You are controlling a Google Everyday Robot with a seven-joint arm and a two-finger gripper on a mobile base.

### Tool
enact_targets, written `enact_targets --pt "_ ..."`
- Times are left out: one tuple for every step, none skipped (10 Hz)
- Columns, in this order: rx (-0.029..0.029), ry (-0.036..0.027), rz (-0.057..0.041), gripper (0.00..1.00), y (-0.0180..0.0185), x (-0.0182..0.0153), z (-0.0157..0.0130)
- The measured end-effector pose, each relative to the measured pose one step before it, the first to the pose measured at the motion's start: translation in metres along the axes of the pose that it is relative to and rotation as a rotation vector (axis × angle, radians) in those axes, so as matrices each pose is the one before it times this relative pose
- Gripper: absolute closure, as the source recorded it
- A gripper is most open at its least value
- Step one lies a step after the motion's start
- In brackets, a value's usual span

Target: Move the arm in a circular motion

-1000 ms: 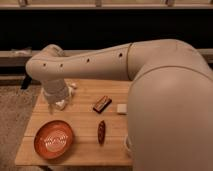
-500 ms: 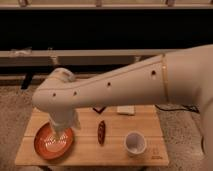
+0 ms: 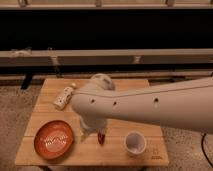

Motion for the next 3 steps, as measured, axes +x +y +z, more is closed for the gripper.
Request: enact_targets --pt "0.0155 -0.00626 0.03639 0.35 -0.02476 -0.01156 -0.00216" --pt "0.00699 -0.00029 0.01469 0.35 -0.01424 -0.01019 -0.00041" --pt "0.00371 0.00011 0.00599 0.35 -0.00661 -0.0051 -0.00006"
